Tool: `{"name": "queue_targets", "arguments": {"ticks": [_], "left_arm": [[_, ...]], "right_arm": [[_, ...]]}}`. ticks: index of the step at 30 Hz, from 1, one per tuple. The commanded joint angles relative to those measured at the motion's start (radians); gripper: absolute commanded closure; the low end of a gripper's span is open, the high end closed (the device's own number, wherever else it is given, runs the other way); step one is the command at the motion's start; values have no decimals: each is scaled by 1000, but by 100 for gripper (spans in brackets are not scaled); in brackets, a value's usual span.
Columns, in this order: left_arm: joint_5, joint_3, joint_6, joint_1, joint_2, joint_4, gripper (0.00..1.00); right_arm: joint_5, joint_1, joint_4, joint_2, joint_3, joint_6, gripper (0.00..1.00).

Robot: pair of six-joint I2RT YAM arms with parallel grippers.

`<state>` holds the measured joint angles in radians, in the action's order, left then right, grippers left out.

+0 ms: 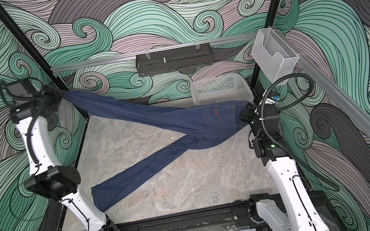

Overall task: Fold and stack the trousers
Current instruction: Flatten out the trousers at the center of the table.

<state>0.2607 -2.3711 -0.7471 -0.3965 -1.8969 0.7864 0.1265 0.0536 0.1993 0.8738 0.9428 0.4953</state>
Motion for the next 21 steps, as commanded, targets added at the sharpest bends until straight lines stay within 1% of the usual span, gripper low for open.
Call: {"name": "queue_targets", "arguments": {"ticks": [1, 3, 5, 7, 10, 12, 13, 15, 18, 21], "left_arm": [[75, 250, -25, -55, 143, -30, 100], [104, 403, -29, -104, 226, -84, 100], [137, 514, -16, -136, 274, -101, 100], [157, 607, -5, -148, 301, -128, 100], [184, 675, 5, -148, 295, -149, 100], [190, 675, -1, -139, 265, -163, 100], [195, 654, -2, -130, 239, -166, 100], [192, 556, 9, -100, 174, -138, 100], [176, 345, 6, -48, 53, -84, 100], [181, 14, -25, -22, -97, 9, 100]], "right_arm": [[84, 19, -19, -35, 10, -34, 100], [94, 32, -24, -38, -12, -33, 100], [96, 39, -33, -33, -29, -30, 100], [95, 42, -55, -17, -43, -21, 100], [81, 45, -95, 35, -44, -3, 100], [74, 43, -128, 81, -40, 16, 100], [68, 44, -152, 113, -34, 34, 100], [53, 42, -199, 179, -8, 69, 100], [34, 34, -277, 302, 81, 112, 100], [30, 25, -318, 383, 217, 127, 100]]}}
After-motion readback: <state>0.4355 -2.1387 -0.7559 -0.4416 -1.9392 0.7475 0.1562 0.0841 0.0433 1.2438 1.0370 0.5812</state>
